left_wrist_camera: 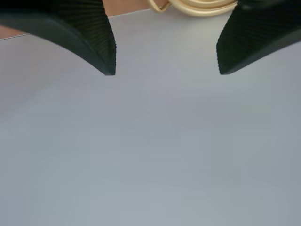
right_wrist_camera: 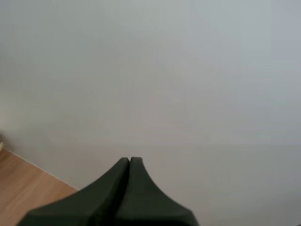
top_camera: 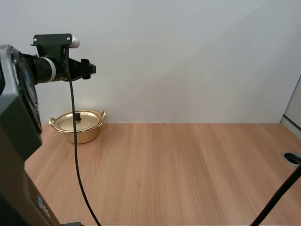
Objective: Open the pot, put the car inside, and close it
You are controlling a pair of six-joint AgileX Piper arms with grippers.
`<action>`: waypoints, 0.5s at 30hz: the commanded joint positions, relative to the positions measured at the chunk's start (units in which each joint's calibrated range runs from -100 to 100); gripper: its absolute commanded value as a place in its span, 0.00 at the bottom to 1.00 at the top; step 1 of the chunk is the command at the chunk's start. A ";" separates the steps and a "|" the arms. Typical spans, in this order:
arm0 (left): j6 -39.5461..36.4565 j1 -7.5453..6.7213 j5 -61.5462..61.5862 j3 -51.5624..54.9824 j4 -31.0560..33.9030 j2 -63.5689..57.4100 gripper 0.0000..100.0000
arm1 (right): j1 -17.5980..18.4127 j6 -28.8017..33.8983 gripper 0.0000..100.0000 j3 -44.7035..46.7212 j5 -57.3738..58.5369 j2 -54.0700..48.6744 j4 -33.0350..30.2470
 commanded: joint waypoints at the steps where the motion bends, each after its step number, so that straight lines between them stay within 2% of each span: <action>1: -1.79 0.00 1.06 3.17 -0.12 -14.89 1.00 | 0.00 0.06 0.00 -0.03 -2.22 -0.04 0.01; 6: -2.50 0.00 -14.83 12.59 -2.73 -31.54 1.00 | 0.00 -0.36 0.00 -0.03 -8.81 0.12 0.08; 9: -2.50 0.00 -17.88 17.25 -2.49 -41.30 1.00 | 0.00 -1.06 0.00 -0.03 -11.21 1.12 1.02; 12: -4.98 0.00 -17.45 21.57 0.69 -50.95 1.00 | 0.00 -2.00 0.00 3.02 -14.79 2.00 3.37; 15: -8.34 0.00 -17.29 24.44 5.57 -60.63 1.00 | 0.00 -5.46 0.00 9.48 -19.86 2.15 9.22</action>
